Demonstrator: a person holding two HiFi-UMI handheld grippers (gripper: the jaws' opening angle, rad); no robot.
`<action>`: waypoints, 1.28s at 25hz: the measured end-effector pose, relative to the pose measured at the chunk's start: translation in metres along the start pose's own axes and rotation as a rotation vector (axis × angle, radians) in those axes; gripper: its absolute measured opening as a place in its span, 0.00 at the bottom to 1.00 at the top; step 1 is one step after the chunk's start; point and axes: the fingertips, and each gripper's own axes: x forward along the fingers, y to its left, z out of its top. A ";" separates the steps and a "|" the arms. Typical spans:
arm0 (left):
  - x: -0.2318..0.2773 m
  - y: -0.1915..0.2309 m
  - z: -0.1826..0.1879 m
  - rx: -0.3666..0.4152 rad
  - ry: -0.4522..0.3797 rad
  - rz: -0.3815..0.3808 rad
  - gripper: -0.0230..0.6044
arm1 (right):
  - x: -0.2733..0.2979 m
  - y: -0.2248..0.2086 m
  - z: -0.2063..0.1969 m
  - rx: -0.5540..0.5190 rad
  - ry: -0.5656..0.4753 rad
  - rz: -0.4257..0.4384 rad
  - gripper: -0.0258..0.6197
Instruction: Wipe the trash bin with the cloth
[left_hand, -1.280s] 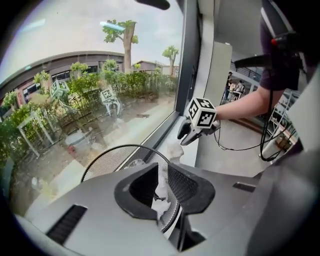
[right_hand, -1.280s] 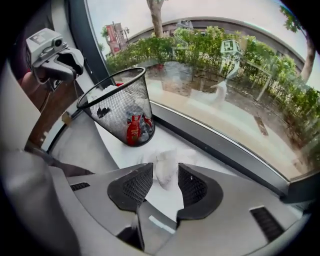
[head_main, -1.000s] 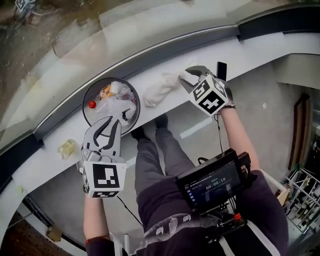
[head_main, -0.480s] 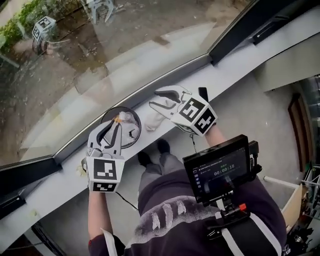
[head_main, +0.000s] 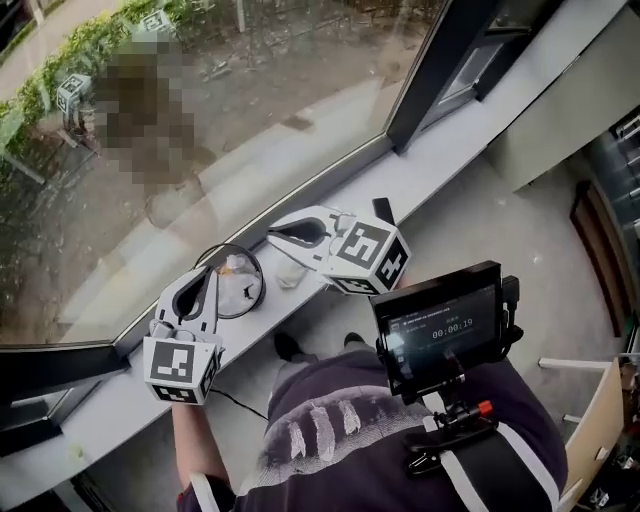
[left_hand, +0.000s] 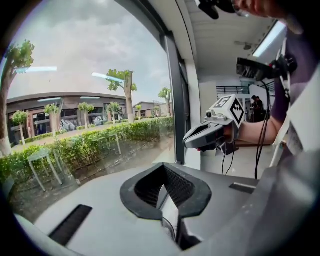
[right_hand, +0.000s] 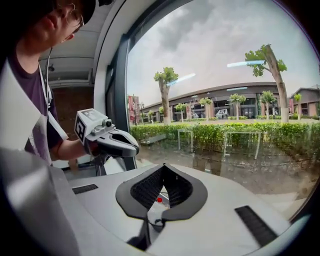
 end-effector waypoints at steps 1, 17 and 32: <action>0.001 -0.007 0.004 0.000 -0.009 -0.001 0.03 | -0.010 0.002 0.000 0.007 -0.016 0.008 0.04; 0.008 -0.204 0.087 0.064 0.029 0.006 0.03 | -0.198 0.007 -0.031 0.112 -0.153 0.072 0.04; -0.100 -0.225 0.052 0.088 0.033 -0.017 0.03 | -0.174 0.122 -0.025 0.131 -0.107 0.139 0.04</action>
